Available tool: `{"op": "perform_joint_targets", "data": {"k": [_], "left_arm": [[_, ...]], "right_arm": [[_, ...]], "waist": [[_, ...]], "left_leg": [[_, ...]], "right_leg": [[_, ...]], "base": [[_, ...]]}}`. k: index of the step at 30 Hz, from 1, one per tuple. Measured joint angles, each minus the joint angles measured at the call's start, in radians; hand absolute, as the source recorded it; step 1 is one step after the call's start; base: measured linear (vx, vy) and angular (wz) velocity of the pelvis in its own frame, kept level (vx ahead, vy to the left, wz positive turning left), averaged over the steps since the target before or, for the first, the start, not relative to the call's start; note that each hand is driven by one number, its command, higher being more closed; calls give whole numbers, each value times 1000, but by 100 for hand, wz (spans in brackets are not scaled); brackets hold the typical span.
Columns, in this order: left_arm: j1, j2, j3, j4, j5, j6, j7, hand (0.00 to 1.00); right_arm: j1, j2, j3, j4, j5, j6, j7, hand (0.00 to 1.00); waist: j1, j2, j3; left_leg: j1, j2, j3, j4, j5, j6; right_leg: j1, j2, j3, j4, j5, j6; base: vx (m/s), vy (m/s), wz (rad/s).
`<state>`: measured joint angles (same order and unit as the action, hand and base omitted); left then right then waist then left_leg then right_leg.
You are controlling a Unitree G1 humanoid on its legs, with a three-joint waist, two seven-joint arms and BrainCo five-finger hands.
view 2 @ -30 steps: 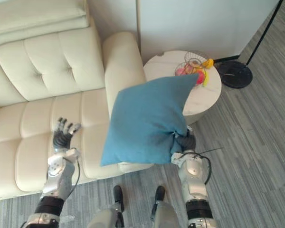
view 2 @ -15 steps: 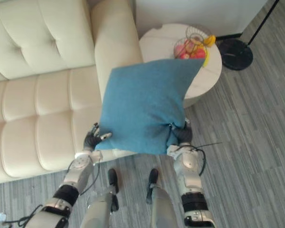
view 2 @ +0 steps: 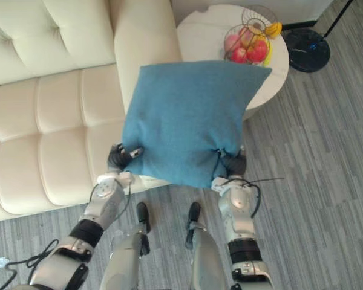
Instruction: Pick up cushions and gather them together orderly.
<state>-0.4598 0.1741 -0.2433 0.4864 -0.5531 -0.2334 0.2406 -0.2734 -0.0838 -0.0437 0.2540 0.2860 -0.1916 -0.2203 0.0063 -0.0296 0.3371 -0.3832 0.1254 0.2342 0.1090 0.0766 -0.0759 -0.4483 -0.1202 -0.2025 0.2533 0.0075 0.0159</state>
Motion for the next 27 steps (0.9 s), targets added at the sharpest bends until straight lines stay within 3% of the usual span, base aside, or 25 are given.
{"op": "perform_joint_targets", "data": {"k": [7,11,14,19,22,27], "left_arm": [[21,0,-33,-177,-52,-6,2,100],[152,1,-39,-306,-81,-38,-2,100],[213,1,-60,-332,-112,-46,-6,100],[290,1,-93,-339,-126,-46,-7,100],[337,0,-101,-384,-119,-48,-7,100],[403,-2,-115,-449,-115,-70,-7,100]], "right_arm": [[53,-4,39,-4,0,4,-16,100],[107,-38,135,-6,-4,6,-15,100],[123,-54,139,-7,-12,6,-12,100],[210,-95,173,-65,-25,7,-8,100],[229,-96,173,-85,-52,5,-8,100],[251,-92,175,-91,-53,3,-8,100]], "waist": [[6,0,1],[3,2,-1],[4,10,-8],[3,45,-50],[5,66,-83],[9,76,-138]], "left_leg": [[83,3,-16,14,-36,-11],[177,2,-42,-18,-40,-28],[210,4,-91,-38,-26,-40],[236,4,-192,-37,-21,-46],[249,-5,-194,-54,-7,-42],[268,-25,-194,-70,3,-28]], "right_leg": [[91,-1,-8,16,-38,7],[165,-2,-31,58,-96,-1],[221,3,-81,56,-121,-10],[337,18,-171,-4,-131,-19],[366,12,-204,-12,-142,-13],[382,-5,-212,-7,-174,-1]], "base": [[49,7,5],[79,-44,16],[81,-62,41],[70,-28,58],[21,11,37],[-17,23,14]]}}
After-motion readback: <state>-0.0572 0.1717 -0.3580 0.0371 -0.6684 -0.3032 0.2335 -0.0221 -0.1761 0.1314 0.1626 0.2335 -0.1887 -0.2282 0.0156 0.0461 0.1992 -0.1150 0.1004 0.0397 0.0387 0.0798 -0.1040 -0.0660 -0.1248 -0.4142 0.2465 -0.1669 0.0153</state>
